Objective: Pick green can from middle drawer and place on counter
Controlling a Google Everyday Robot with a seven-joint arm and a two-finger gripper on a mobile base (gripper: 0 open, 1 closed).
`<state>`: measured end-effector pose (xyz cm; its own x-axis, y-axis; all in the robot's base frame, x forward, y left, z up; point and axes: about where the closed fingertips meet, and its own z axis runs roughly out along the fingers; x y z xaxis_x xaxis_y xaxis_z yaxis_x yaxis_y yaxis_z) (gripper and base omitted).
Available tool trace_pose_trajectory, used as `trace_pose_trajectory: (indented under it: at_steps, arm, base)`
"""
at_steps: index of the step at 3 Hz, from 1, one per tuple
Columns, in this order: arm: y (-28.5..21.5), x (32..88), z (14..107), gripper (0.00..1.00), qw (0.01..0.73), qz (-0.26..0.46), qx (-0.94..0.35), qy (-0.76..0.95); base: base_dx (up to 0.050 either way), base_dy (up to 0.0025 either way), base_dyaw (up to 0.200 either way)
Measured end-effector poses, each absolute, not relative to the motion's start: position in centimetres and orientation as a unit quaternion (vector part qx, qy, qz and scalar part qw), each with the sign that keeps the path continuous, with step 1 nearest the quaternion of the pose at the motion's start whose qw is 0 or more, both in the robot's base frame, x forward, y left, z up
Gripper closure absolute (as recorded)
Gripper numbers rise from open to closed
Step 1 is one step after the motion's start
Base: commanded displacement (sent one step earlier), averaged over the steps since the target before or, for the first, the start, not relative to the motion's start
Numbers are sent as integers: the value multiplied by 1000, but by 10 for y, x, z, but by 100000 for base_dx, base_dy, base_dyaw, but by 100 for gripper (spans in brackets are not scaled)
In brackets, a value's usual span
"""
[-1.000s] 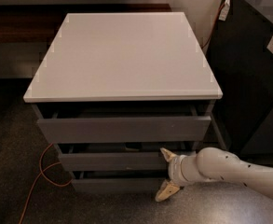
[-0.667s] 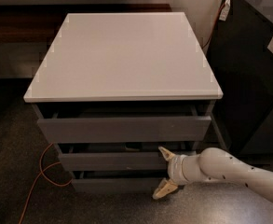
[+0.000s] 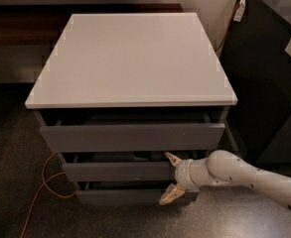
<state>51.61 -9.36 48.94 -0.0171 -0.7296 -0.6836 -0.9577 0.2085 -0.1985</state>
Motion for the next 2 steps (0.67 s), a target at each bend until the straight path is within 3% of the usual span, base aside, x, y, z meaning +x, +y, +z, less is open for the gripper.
trace_pose_trajectory:
  at_steps: [2]
  arm:
    - [-100,541,450,0,290,136,-594,738]
  base:
    - [0,0,0]
